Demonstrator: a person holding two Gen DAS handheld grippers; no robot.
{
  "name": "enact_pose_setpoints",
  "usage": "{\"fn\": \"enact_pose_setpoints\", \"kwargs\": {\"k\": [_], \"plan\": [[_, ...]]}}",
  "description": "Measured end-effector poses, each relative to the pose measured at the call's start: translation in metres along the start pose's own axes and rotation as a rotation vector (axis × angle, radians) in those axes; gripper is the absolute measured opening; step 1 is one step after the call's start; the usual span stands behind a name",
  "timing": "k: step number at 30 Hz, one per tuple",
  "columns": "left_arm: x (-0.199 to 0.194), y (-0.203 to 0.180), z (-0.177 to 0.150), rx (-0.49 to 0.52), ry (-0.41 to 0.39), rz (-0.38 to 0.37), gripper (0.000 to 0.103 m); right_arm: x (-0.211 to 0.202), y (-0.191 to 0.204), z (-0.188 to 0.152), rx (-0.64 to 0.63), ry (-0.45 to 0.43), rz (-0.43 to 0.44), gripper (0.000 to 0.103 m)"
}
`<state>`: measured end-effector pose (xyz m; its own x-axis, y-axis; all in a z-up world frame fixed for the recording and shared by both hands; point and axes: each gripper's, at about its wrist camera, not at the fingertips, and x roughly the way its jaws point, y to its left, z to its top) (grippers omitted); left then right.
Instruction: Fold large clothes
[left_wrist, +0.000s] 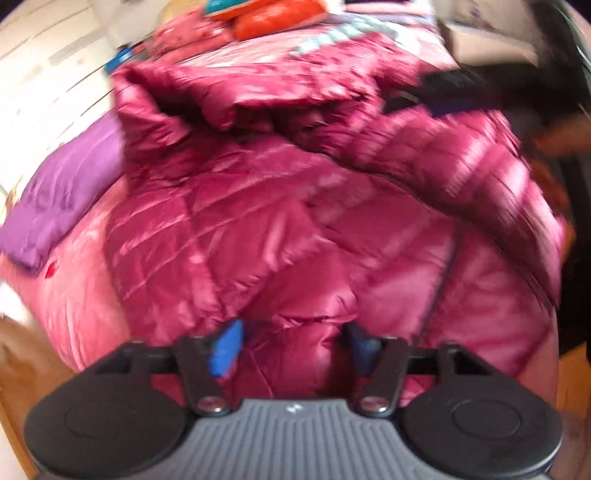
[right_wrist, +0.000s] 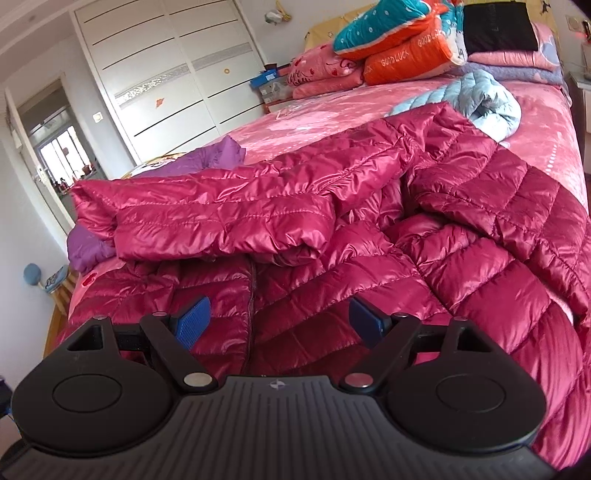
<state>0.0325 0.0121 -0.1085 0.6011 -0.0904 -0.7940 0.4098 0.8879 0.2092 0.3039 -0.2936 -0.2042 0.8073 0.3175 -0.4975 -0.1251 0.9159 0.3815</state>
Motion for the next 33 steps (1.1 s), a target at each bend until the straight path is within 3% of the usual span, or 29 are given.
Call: {"fn": "enact_pose_setpoints", "kwargs": {"k": [2,5,14,20,23,31,33], "plan": [[-0.001,0.022,0.006,-0.073,-0.011,0.026,0.024,-0.001,-0.004,-0.001,0.007,0.001,-0.006,0.103],[-0.005,0.059,0.016,-0.146,-0.032,0.071,0.020,0.000,-0.012,-0.002,0.026,0.006,-0.016,0.103],[0.012,0.172,0.052,-0.214,-0.096,0.380,0.017,0.016,-0.024,0.004,0.046,0.033,-0.037,0.103],[0.037,0.237,0.066,-0.278,-0.095,0.547,0.017,0.040,-0.016,0.021,0.002,0.076,0.015,0.103],[0.046,0.261,0.065,-0.319,-0.089,0.589,0.017,0.059,-0.005,0.033,-0.047,0.107,0.053,0.103],[0.061,0.295,0.058,-0.359,-0.071,0.635,0.017,0.137,0.036,0.068,-0.201,0.295,0.191,0.102],[0.066,0.300,0.057,-0.363,-0.066,0.640,0.019,0.152,0.048,0.079,-0.260,0.292,0.207,0.102]]}}
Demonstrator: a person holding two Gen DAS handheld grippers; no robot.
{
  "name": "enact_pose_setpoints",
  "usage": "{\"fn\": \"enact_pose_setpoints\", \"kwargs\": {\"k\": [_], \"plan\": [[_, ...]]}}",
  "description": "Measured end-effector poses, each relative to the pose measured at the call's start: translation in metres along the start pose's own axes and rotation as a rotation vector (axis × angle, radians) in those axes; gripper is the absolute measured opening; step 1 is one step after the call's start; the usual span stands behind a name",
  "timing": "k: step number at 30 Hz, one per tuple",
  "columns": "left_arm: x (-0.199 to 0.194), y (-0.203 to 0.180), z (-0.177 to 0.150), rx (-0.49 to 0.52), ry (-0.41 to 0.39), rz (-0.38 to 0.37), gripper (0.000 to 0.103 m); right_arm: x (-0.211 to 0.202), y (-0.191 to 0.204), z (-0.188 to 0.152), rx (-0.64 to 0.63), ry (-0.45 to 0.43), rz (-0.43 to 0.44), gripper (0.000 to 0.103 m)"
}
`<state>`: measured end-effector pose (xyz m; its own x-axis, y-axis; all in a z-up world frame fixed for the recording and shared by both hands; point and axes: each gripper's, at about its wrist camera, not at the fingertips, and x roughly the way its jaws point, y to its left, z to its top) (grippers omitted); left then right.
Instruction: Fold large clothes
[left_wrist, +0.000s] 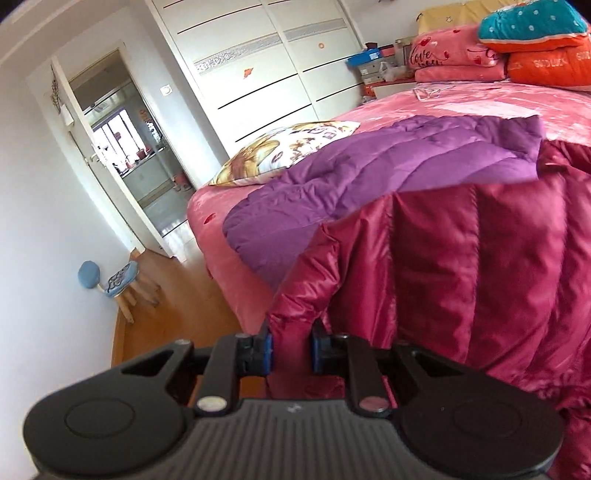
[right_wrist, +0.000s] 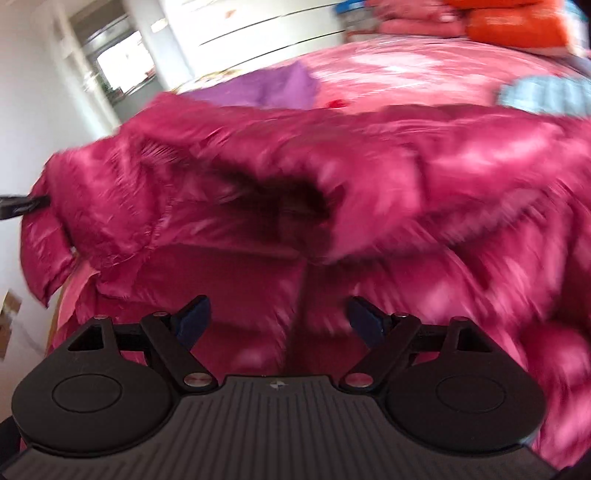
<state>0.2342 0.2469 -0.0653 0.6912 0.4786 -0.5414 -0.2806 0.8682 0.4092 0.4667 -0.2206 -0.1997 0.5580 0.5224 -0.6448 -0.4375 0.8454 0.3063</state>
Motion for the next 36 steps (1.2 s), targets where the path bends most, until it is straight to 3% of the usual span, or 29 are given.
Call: {"fn": "enact_pose_setpoints", "kwargs": {"k": [4,6,8,10,12,16,20,26,31,36], "plan": [[0.010,0.004,0.001,-0.004,-0.003,0.011,0.025,0.012,0.001,0.037,-0.056,-0.092,-0.075,0.102],[0.012,0.007,0.000,-0.001,-0.013,0.016,0.035,0.012,-0.006,0.051,-0.045,-0.165,-0.132,0.103],[0.008,0.011,-0.003,0.011,-0.033,0.030,0.052,0.010,-0.013,0.061,-0.037,-0.220,-0.245,0.103],[0.006,0.017,-0.005,0.028,-0.046,0.044,0.058,0.007,-0.021,0.066,-0.022,-0.251,-0.330,0.103],[0.003,0.025,-0.008,0.033,-0.054,0.043,0.061,-0.005,-0.029,0.064,0.024,-0.276,-0.373,0.103],[-0.024,0.042,-0.019,-0.033,-0.071,0.000,0.062,-0.042,-0.031,0.043,0.084,-0.323,-0.366,0.103],[-0.069,0.043,-0.036,-0.076,-0.109,-0.119,0.062,-0.083,-0.022,0.007,0.118,-0.330,-0.356,0.103],[-0.137,0.010,-0.073,-0.095,-0.108,-0.382,0.061,-0.150,0.018,-0.065,0.180,-0.364,-0.341,0.103],[-0.173,-0.027,-0.105,-0.117,-0.049,-0.596,0.061,-0.199,0.053,-0.116,0.205,-0.396,-0.321,0.103],[-0.177,-0.055,-0.132,-0.164,0.049,-0.706,0.061,-0.239,0.081,-0.137,0.209,-0.425,-0.310,0.103]]}}
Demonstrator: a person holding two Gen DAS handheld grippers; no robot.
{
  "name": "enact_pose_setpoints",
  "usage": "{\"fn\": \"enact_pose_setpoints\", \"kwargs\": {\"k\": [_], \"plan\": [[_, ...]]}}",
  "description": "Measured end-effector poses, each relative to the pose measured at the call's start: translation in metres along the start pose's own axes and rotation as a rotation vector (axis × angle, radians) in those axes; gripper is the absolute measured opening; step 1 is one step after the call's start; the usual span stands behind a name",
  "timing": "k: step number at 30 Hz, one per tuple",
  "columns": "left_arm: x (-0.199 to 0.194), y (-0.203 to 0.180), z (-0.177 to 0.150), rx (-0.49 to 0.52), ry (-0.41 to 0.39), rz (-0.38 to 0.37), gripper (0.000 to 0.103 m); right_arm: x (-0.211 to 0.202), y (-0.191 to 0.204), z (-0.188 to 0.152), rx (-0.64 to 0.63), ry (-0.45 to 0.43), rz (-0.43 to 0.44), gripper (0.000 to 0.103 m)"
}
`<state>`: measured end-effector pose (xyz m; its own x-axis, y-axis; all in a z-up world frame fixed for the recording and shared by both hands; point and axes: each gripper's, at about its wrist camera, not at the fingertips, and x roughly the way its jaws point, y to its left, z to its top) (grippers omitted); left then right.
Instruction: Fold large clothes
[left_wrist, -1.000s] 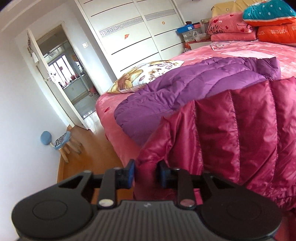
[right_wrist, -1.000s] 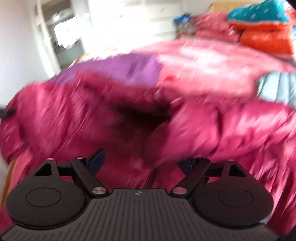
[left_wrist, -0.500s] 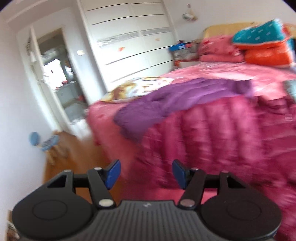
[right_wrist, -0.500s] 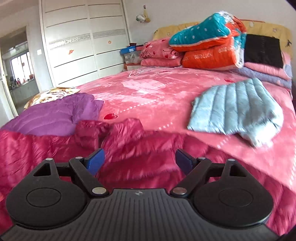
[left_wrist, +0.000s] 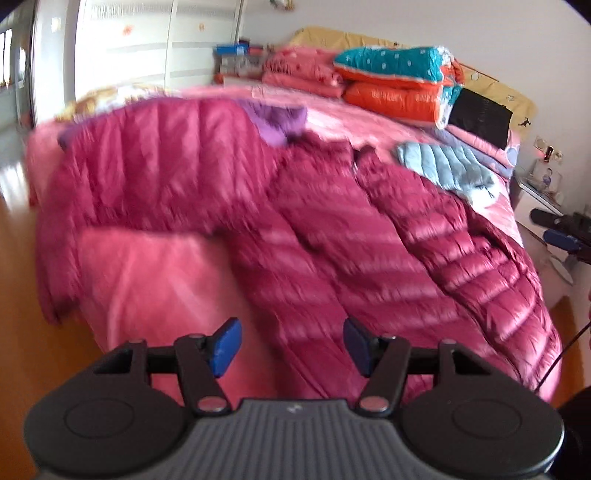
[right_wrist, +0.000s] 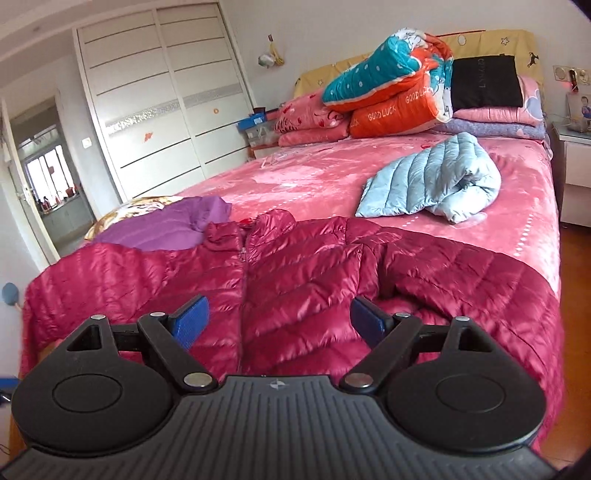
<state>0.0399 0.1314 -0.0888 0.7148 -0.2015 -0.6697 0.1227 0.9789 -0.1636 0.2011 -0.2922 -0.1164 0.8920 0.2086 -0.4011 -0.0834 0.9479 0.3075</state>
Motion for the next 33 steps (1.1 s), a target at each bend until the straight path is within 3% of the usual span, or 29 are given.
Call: {"fn": "enact_pose_setpoints", "kwargs": {"k": [3,9,13,21,29,33], "plan": [[0.009,-0.006,-0.013,0.001,0.026,0.003,0.061,-0.015,0.001,-0.004,0.008,-0.006,0.006,0.103],[0.019,0.008,-0.033,-0.113,0.075,-0.059,0.059,-0.043,0.000,-0.015,-0.016,-0.020,0.022,0.103],[0.029,0.014,-0.045,-0.202,0.108,-0.153,0.059,-0.056,0.002,-0.016,-0.016,-0.049,0.037,0.103],[0.028,0.004,-0.053,-0.247,0.139,-0.380,0.070,-0.069,-0.007,-0.017,0.010,-0.089,0.008,0.103],[-0.008,-0.017,-0.050,-0.192,0.072,-0.654,0.083,-0.069,-0.013,-0.024,0.039,-0.079,-0.022,0.103],[-0.009,-0.032,-0.051,-0.116,0.085,-0.705,0.093,-0.065,-0.007,-0.025,0.034,-0.069,-0.010,0.103]]}}
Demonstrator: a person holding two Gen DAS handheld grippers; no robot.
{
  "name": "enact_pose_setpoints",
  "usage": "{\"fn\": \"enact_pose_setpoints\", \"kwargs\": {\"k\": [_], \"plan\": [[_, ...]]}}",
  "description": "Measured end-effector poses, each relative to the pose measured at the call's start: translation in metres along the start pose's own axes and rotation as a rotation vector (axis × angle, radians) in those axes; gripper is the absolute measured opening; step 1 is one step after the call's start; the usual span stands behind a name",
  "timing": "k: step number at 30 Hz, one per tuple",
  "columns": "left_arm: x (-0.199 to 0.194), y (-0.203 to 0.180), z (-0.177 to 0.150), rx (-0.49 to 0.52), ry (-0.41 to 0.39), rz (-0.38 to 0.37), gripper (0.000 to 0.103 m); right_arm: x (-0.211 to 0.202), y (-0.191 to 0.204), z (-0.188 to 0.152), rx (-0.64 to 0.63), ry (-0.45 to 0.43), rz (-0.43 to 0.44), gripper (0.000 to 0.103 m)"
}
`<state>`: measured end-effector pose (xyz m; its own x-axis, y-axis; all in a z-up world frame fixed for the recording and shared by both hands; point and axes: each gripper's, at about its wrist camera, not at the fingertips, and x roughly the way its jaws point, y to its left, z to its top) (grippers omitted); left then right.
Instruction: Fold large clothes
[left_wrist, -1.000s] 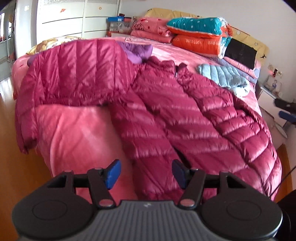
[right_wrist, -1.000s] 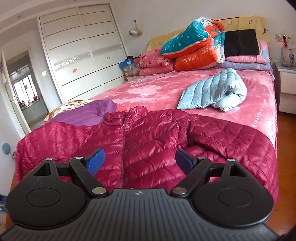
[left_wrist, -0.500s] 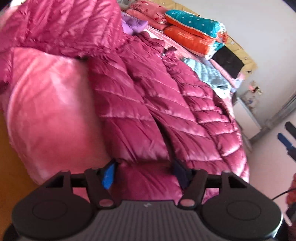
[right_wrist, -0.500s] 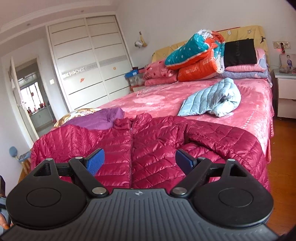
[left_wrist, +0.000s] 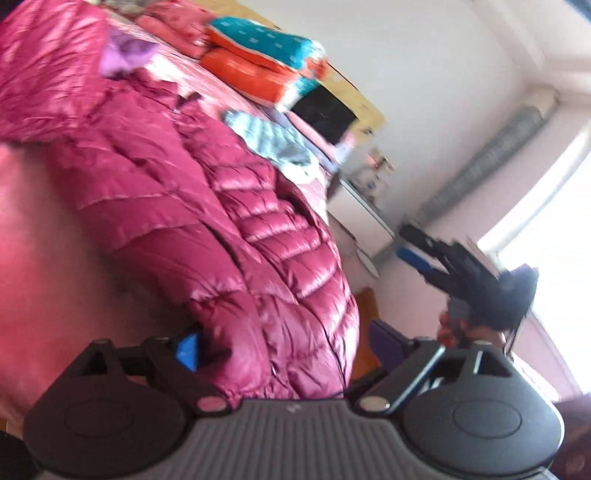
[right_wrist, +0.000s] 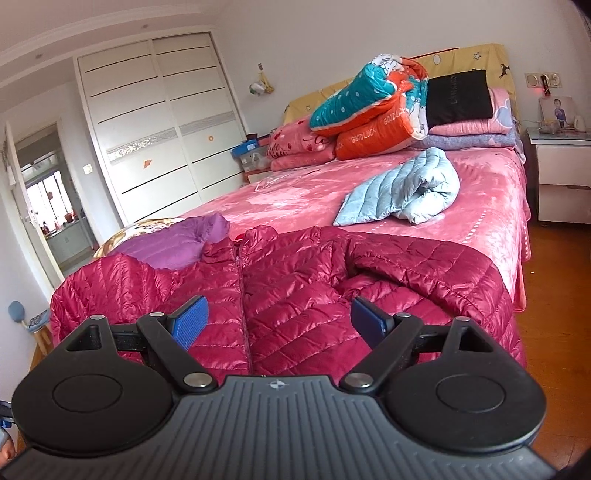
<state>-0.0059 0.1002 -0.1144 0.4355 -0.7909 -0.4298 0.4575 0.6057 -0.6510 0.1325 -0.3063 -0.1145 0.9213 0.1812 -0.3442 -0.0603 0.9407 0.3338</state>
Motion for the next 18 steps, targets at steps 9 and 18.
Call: {"fn": "enact_pose_setpoints", "kwargs": {"k": [9,18], "plan": [[0.033,-0.007,-0.007,0.108,0.226,0.138,0.082,0.019,0.007,-0.014,-0.052,0.099,0.037,0.103],[-0.004,-0.009,0.008,-0.068,0.150,0.159,0.009,0.024,-0.010,-0.018,0.005,0.114,0.006,0.103]]}}
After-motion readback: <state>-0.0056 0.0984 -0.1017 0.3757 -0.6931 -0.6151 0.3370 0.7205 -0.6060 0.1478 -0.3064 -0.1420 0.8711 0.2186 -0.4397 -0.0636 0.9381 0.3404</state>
